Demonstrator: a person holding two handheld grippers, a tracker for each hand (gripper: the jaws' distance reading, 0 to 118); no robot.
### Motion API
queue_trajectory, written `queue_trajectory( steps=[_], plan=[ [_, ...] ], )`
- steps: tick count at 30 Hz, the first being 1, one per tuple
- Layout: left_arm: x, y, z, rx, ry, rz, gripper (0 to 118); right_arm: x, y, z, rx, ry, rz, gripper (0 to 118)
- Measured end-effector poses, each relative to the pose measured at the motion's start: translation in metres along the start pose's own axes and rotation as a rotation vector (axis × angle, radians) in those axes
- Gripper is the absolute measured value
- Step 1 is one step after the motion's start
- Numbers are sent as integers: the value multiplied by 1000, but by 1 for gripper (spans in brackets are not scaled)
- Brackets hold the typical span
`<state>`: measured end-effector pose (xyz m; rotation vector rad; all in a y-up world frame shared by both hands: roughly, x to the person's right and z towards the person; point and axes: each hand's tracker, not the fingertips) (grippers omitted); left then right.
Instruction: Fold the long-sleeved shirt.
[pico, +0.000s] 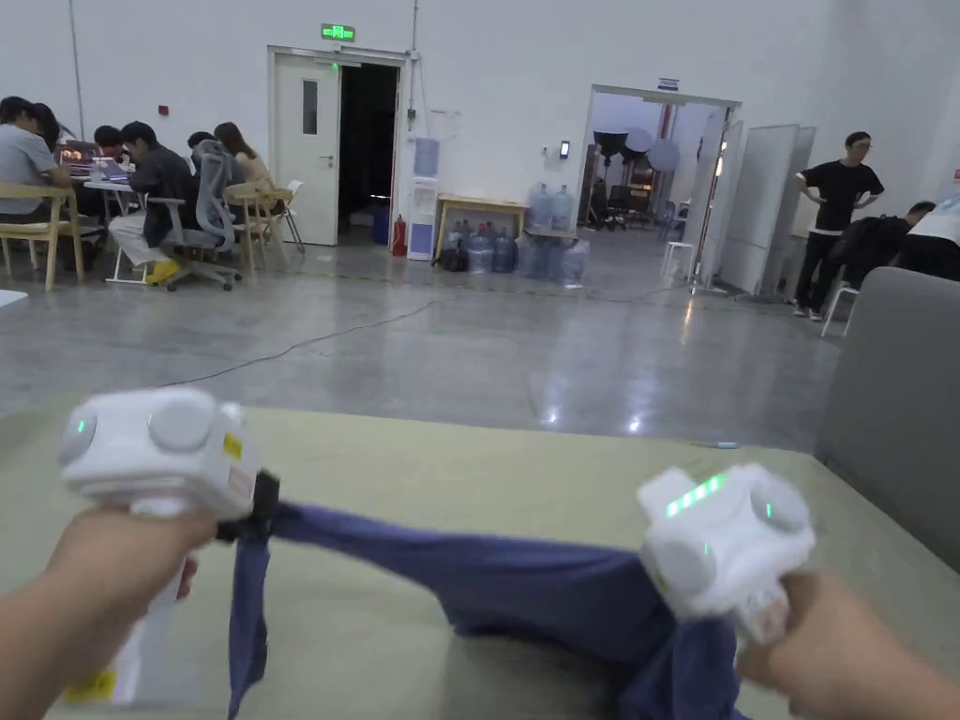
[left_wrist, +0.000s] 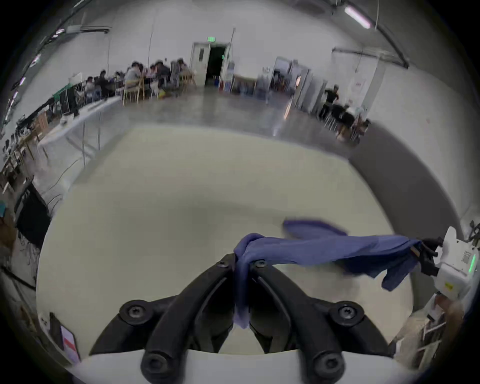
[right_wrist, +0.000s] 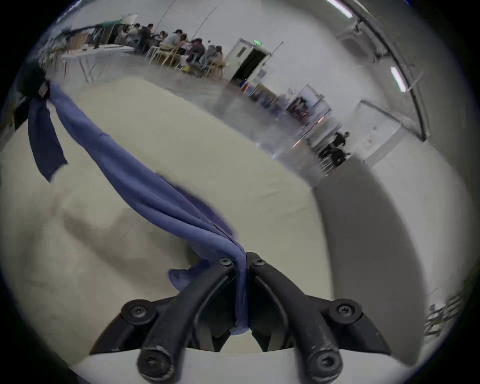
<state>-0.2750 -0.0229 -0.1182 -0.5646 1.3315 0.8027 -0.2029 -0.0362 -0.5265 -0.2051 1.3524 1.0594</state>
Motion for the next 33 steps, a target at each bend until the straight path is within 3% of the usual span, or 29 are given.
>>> queue_trajectory(
  steps=[3, 5, 8, 14, 17, 21, 24, 29, 31, 32, 33],
  plan=[
    [-28, -62, -11, -94, -3, -41, 2, -41, -69, -8, -51, 100, -2, 2],
    [-48, -105, 0, -119, -32, -16, 2, -63, -112, 4, -71, 217, 17, 2],
    [-62, -158, 20, -158, 2, -114, 2, -91, -165, 32, -51, 219, 129, 2],
    [-95, -245, 55, -238, -8, -133, 2, -125, -237, 86, -81, 327, 195, 2],
    [-103, -288, 72, -264, 12, -167, 2, -146, -264, 89, -131, 349, 265, 2],
    [-115, -338, 73, -339, 1, -95, 2, -165, -284, 88, -210, 429, 259, 2],
    [-112, -361, 65, -374, 19, -117, 2, -175, -292, 73, -253, 424, 258, 3],
    [-111, -382, 42, -372, 39, -102, 2, -171, -293, 53, -321, 474, 90, 5],
    [-111, -380, 43, -374, 46, -90, 2, -167, -296, 46, -331, 487, 42, 12],
    [-112, -379, 44, -377, 50, -74, 5, -162, -294, 46, -335, 491, 23, 14],
    [-112, -376, 49, -378, 52, -65, 21, -157, -292, 48, -341, 508, -1, 27]
  ],
)
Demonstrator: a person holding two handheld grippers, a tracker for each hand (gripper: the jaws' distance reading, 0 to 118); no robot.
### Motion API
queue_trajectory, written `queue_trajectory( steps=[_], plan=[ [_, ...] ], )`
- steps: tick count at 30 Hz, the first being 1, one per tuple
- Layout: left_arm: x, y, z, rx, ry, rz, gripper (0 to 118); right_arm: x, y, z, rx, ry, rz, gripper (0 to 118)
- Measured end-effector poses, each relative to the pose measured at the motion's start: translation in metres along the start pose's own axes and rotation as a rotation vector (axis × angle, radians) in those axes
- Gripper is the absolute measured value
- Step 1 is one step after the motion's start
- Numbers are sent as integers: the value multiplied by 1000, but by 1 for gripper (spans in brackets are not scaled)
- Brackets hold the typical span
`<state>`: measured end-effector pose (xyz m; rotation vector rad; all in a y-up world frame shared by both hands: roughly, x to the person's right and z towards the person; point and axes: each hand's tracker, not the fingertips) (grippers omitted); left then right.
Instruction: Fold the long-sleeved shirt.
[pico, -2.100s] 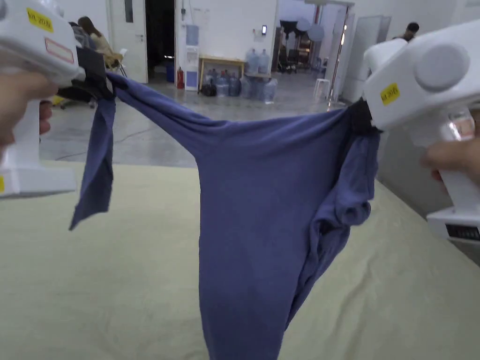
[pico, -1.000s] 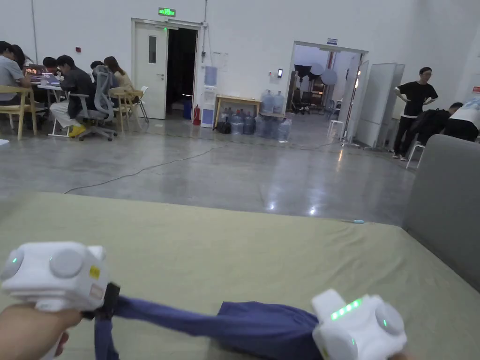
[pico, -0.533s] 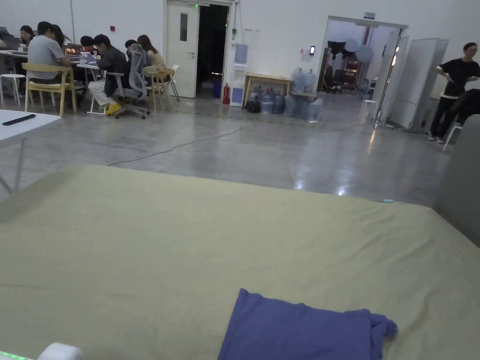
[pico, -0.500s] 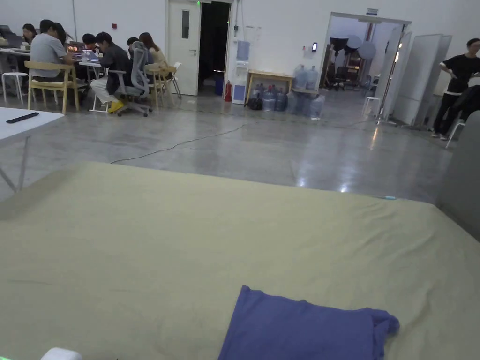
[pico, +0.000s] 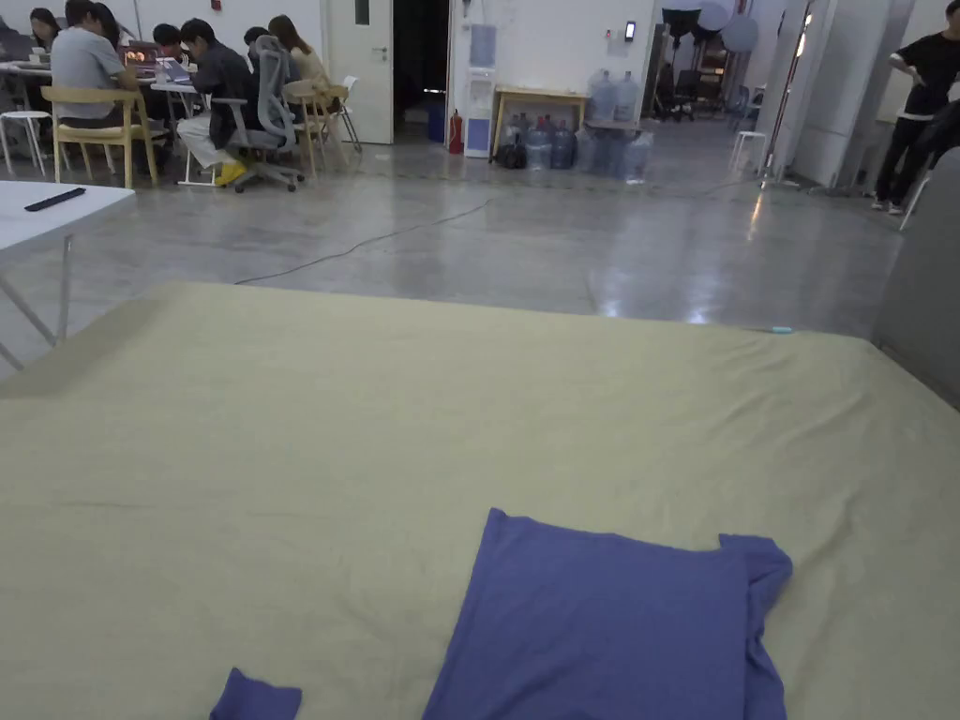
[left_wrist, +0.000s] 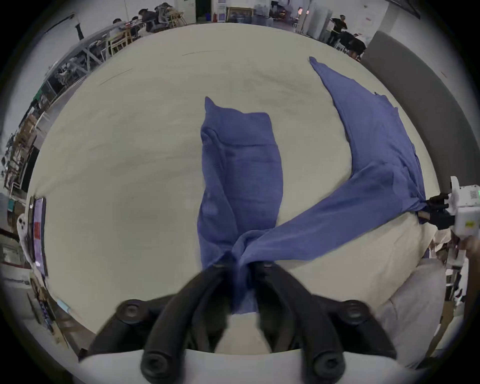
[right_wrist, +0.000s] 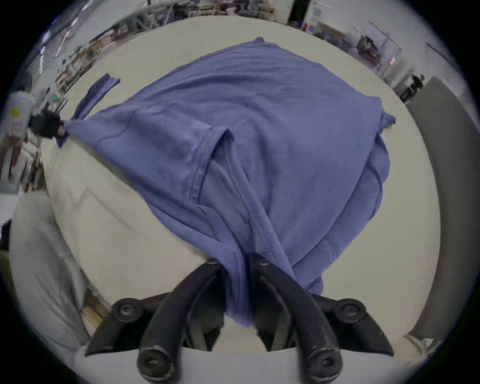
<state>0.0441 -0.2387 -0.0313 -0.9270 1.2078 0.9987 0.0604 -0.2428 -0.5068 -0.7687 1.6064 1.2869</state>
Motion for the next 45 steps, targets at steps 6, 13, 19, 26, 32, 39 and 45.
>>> queue_trajectory(
  steps=[6, 13, 19, 26, 32, 39, 45],
  plan=[
    [17, -7, 101, 295, 12, 29, 112, 15, -6, 109, 260, 24, -105, 99],
    [56, -49, 135, 295, -178, 63, 33, 0, -35, 164, 354, 129, -219, 43],
    [98, -44, 89, 184, -130, -25, 5, -40, -46, 152, 313, 157, -198, 0],
    [137, 9, 26, 229, -35, -74, 118, -49, -51, 148, 292, 196, -168, 0],
    [152, 34, -41, 76, 4, -48, 96, -30, -39, 135, 278, 189, -207, 0],
    [165, 15, -18, 133, 16, -140, 2, 4, 47, 115, 267, 140, -193, 0],
    [148, 4, 8, 209, -171, -48, 2, 40, 223, 66, 316, 216, -182, 114]
  ],
)
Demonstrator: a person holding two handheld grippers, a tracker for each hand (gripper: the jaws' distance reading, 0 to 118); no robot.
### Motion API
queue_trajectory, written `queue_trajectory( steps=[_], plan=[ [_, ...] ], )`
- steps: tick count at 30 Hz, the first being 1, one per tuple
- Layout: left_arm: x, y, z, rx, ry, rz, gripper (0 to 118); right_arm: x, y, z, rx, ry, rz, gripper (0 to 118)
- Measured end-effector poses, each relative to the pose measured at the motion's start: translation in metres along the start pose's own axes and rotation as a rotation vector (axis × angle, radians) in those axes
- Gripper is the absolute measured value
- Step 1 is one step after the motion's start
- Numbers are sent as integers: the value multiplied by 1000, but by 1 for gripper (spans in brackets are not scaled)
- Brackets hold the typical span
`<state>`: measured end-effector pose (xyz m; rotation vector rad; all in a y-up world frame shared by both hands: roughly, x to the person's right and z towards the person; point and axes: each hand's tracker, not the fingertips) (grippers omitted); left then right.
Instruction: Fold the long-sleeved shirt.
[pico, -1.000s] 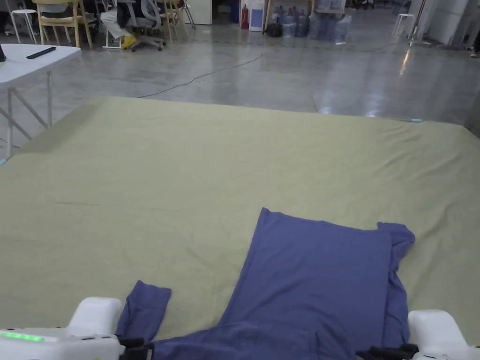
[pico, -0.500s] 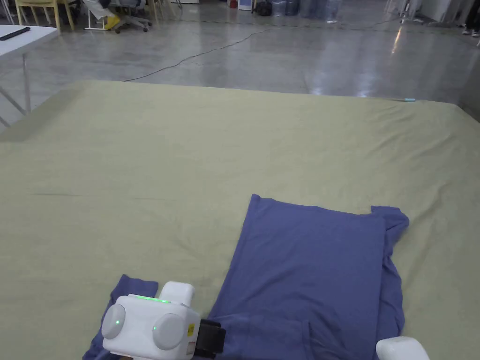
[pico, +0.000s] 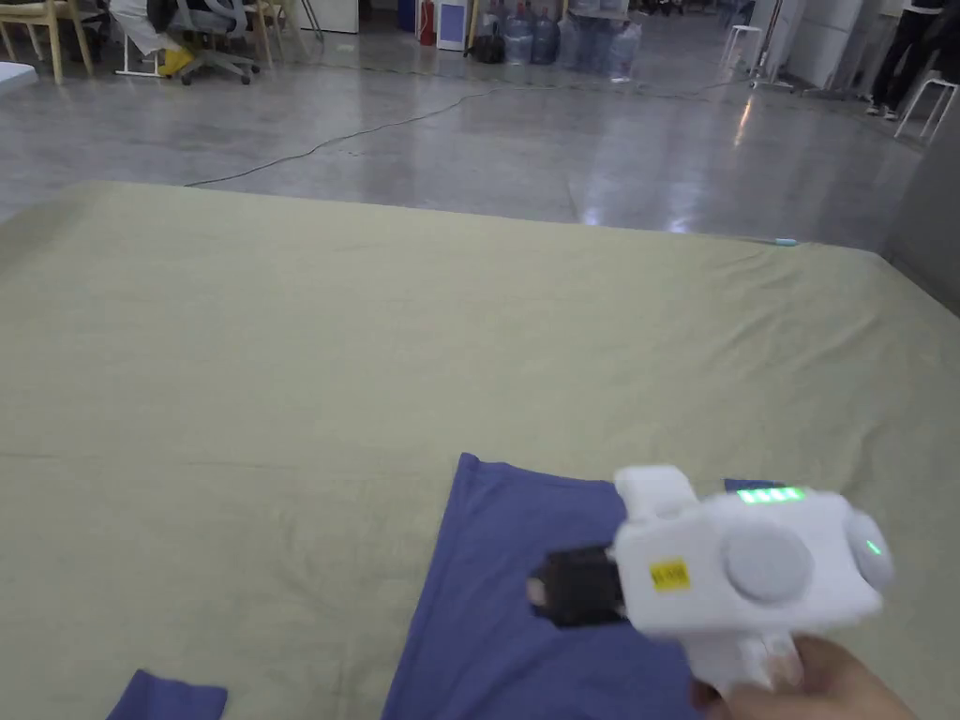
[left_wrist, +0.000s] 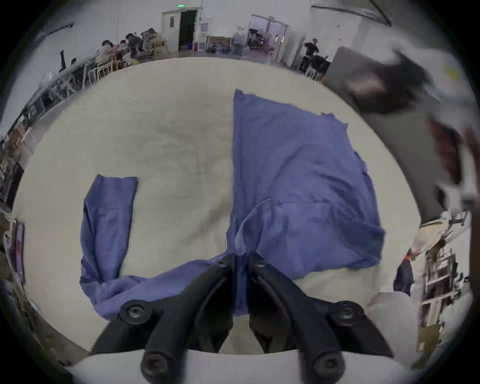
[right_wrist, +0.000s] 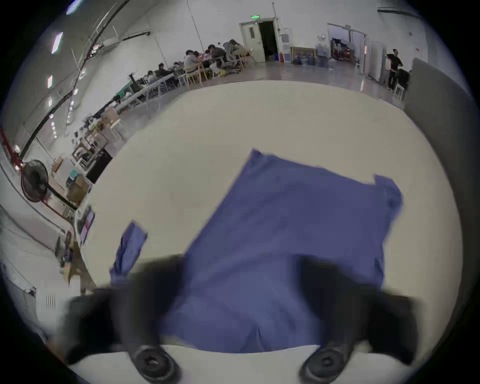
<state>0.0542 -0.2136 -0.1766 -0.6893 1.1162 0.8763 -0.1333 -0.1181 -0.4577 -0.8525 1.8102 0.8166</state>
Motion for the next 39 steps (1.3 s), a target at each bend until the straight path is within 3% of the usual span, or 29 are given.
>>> queue_trajectory(
  steps=[2, 5, 8, 9, 11, 13, 14, 15, 16, 17, 18, 20, 22, 24, 26, 28, 32, 35, 37, 39],
  plan=[
    [5, 3, 11, -6, 2, -24, 2, 0, 56, -53, -47, 5, -26, 118],
    [4, 1, 17, -12, -3, -33, 2, 2, 122, -132, -166, -78, 32, 117],
    [6, 4, 18, -21, -11, -21, 2, 5, 150, -198, -247, -158, -14, 117],
    [7, 3, 18, -24, -8, -23, 2, 4, 147, -209, -284, -179, -25, 111],
    [3, 1, 14, -29, -6, -31, 2, 4, 146, -229, -307, -210, -64, 96],
    [4, 1, 14, -33, -11, -36, 2, 6, 142, -242, -323, -223, -62, 64],
    [4, 1, 15, -31, -13, -40, 2, 6, 138, -245, -345, -266, -63, 53],
    [4, 1, 15, -31, -15, -43, 2, 5, 135, -241, -328, -265, -55, 52],
    [3, 1, 15, -31, -14, -44, 2, 2, 135, -233, -285, -251, -42, 41],
    [1, 1, 17, -28, -17, -38, 2, -1, 133, -229, -301, -259, -6, 17],
    [-1, 0, 19, -20, -24, -26, 2, -3, 132, -224, -311, -263, 17, 0],
    [-4, 1, 28, -8, -28, -24, 2, -3, 125, -203, -313, -274, 47, 0],
    [-4, 4, 48, 14, 10, -57, 2, 3, 123, -173, -237, -216, 87, 0],
    [-4, 9, 77, 64, 36, -126, 2, 7, 118, -116, -119, -81, 90, 0],
    [-9, 14, 111, 111, 26, -135, 2, 2, 97, -30, 4, -13, 109, 0],
    [-16, 26, 141, 170, 51, -138, 2, 1, 83, 44, 87, -34, 151, 0],
    [-45, 64, 190, 314, 42, -89, 2, 10, 62, 176, 232, -50, 147, 0],
    [-39, 115, 228, 427, 83, -77, 2, 0, 44, 261, 315, -125, 161, 0],
    [-38, 143, 246, 495, 60, -62, 2, -6, 40, 307, 376, -177, 116, 0],
    [-20, 175, 265, 560, 28, -54, 2, -9, 44, 347, 430, -158, 75, 0]
  ],
)
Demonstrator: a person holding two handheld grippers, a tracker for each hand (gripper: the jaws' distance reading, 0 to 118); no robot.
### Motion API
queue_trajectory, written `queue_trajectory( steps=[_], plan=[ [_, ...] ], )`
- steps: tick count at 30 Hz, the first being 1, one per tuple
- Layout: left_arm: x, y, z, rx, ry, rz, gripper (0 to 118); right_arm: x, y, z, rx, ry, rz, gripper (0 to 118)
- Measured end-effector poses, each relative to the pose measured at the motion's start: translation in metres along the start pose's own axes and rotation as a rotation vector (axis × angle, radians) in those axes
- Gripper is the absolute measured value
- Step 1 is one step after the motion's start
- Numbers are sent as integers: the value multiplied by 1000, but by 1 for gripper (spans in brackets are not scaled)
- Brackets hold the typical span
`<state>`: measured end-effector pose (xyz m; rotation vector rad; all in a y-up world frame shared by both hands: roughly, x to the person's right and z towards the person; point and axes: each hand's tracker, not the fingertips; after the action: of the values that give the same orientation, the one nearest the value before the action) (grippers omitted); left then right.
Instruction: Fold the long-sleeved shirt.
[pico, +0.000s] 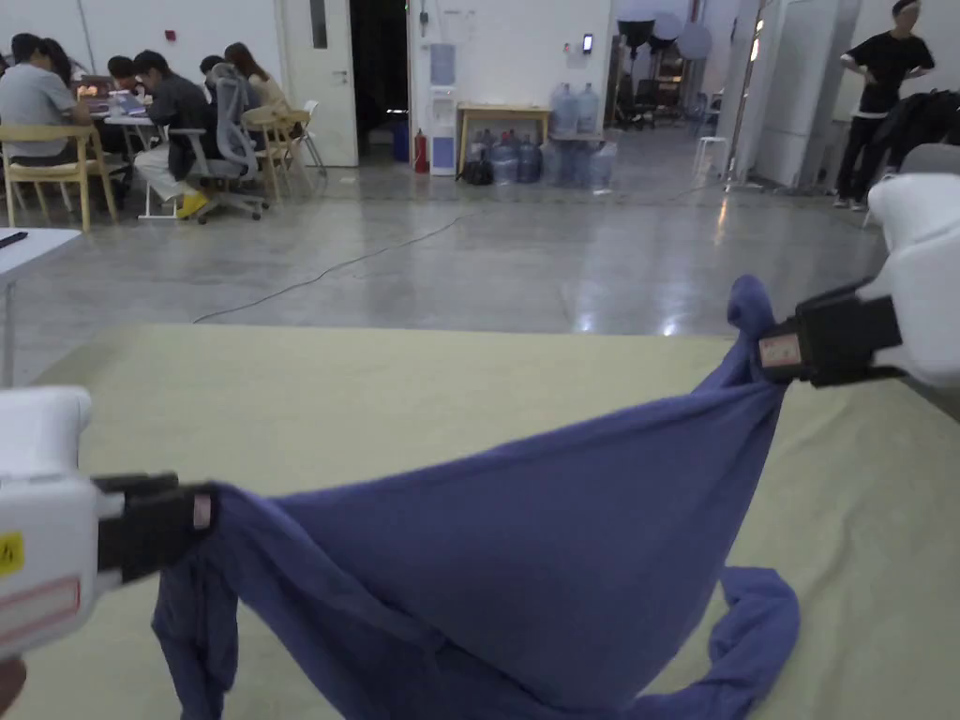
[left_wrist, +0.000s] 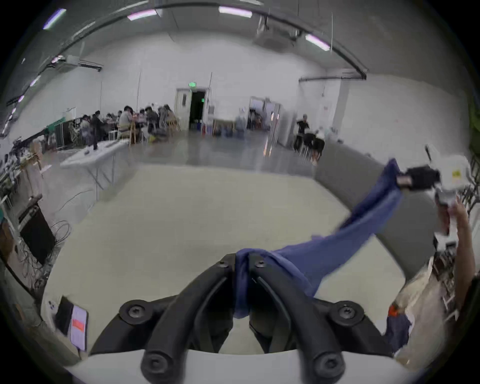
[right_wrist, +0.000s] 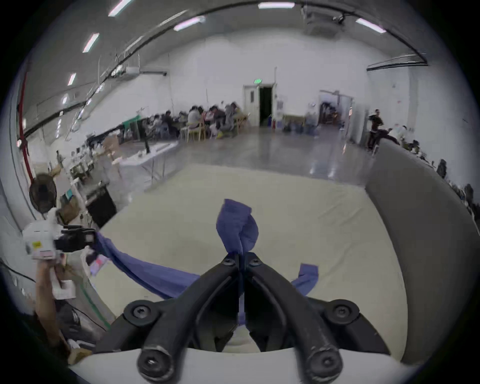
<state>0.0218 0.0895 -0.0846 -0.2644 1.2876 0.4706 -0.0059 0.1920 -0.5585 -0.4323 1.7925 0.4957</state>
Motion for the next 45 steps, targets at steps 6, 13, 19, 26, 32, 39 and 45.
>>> queue_trajectory(
  steps=[6, 13, 19, 26, 32, 39, 45],
  plan=[
    [22, 119, -29, 155, -58, 37, 2, -2, 82, 42, 111, -147, 0, 0],
    [57, 282, -85, 193, 11, -21, 2, 17, 219, 14, 171, -342, -47, 0],
    [81, 417, -101, 268, 88, -110, 2, 28, 300, 15, 288, -465, -61, 0],
    [113, 466, -103, 345, 160, -117, 2, 32, 348, 15, 313, -552, -36, 0],
    [116, 448, -132, 348, 167, -240, 2, 47, 326, -21, 247, -570, -2, 0],
    [83, 320, -232, 2, 142, -271, 2, 82, 198, -154, 0, -452, -66, 0],
    [46, 160, -287, -253, 84, -153, 2, 70, 33, -233, -154, -381, 5, 0]
  ],
)
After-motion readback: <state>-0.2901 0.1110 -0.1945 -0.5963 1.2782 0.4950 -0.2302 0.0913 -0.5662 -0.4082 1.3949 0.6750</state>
